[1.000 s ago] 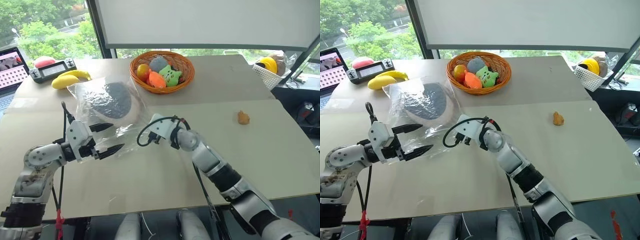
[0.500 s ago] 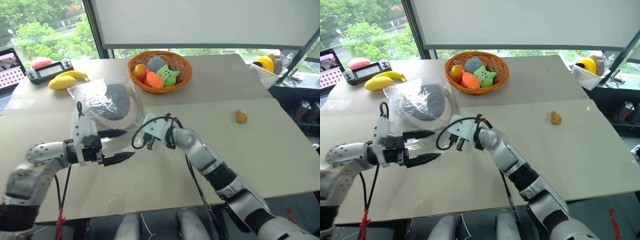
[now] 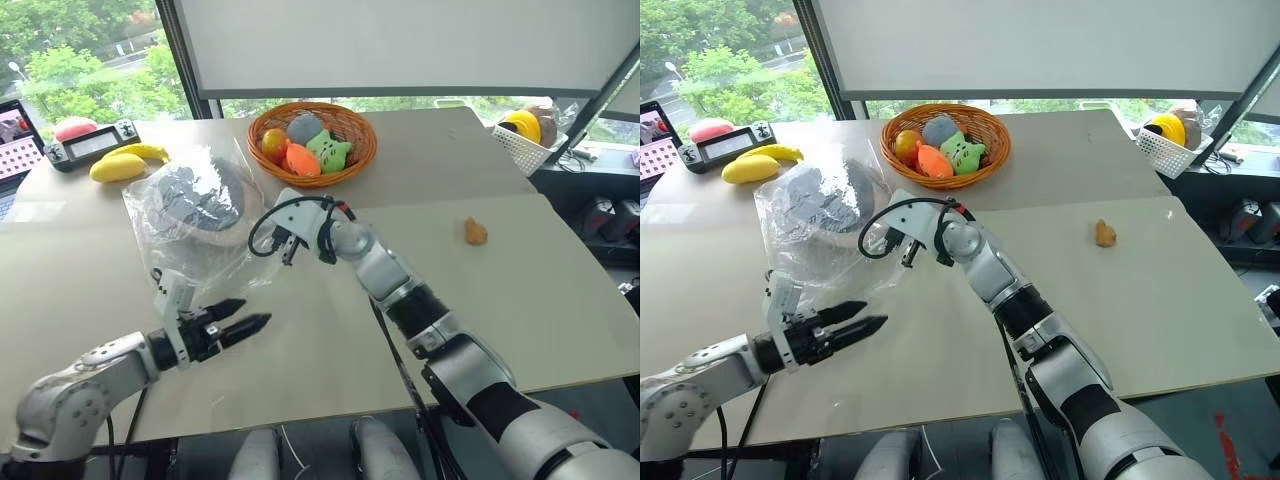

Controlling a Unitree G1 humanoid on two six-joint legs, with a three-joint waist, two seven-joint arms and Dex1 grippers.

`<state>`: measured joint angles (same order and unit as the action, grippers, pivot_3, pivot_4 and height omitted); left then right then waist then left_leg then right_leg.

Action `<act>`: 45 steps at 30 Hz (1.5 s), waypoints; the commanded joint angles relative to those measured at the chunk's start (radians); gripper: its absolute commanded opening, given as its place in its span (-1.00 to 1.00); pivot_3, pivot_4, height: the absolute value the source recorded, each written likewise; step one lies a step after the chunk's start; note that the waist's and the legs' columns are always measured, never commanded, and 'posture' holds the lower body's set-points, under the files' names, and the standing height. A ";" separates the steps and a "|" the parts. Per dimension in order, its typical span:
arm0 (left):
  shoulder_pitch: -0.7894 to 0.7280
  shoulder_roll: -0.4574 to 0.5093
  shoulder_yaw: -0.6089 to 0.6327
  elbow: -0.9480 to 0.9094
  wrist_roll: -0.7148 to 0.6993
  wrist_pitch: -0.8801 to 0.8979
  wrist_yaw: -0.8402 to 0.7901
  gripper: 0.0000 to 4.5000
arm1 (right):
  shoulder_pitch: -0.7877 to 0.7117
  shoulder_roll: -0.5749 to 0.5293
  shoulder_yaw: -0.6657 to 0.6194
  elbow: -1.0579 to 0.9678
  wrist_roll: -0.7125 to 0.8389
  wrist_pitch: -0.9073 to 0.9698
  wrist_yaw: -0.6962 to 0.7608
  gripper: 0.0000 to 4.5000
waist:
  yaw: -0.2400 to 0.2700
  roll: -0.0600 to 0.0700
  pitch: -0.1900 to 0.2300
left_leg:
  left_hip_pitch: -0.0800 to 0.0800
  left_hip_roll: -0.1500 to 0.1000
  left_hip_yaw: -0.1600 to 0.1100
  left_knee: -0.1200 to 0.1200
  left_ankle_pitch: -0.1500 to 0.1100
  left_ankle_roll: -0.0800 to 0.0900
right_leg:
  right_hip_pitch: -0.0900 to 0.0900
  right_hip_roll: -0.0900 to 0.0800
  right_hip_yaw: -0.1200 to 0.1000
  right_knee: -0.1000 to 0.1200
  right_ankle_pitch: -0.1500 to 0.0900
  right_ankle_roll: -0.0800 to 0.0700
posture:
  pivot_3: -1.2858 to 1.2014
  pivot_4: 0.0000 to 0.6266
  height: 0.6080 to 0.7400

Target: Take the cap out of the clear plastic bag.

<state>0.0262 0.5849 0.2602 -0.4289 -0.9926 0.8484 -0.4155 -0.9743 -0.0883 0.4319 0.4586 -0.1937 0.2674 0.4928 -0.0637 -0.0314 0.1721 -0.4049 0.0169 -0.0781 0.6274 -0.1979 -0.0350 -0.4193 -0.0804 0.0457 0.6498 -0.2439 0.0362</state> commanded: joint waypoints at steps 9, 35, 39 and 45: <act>-0.005 -0.209 0.111 0.046 0.097 -0.100 0.274 0.89 | 0.021 0.000 -0.040 -0.266 0.014 0.148 0.052 -0.97 | 0.000 0.000 0.000 | -0.001 0.000 0.000 0.000 0.000 0.000 | -0.001 0.001 0.001 0.000 0.000 0.000 | 0.03 -0.52 1.00; -0.350 -0.463 0.069 0.391 0.325 -0.311 0.499 0.89 | 0.223 -0.067 0.058 -0.689 0.116 0.460 0.264 -0.97 | 0.026 -0.001 -0.001 | 0.000 0.000 -0.001 0.002 0.001 -0.001 | 0.002 0.002 -0.001 -0.001 0.001 -0.001 | 0.03 -0.52 1.00; -0.340 -0.469 0.064 0.382 0.306 -0.273 0.469 0.89 | 0.228 -0.084 0.064 -0.678 0.110 0.482 0.250 -0.97 | 0.028 -0.001 -0.001 | 0.000 0.000 -0.001 0.002 0.001 -0.001 | 0.002 0.002 -0.001 0.000 0.001 -0.001 | 0.03 -0.52 1.00; -0.307 -0.463 0.070 0.329 0.277 -0.204 0.443 0.09 | 0.230 -0.071 0.049 -0.643 0.110 0.491 0.207 -1.00 | 0.027 -0.001 -0.001 | 0.000 0.000 -0.001 0.002 0.001 -0.002 | 0.003 0.002 -0.001 -0.001 0.001 -0.001 | 0.03 -0.52 1.00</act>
<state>-0.2920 0.1285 0.3363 -0.0756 -0.6935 0.6178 0.0408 -0.7383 -0.1698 0.4991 -0.1745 -0.0942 0.7556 0.7145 -0.0362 -0.0326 0.1711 -0.4046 0.0168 -0.0796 0.6295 -0.1969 -0.0366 -0.4167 -0.0786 0.0449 0.6491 -0.2427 0.0354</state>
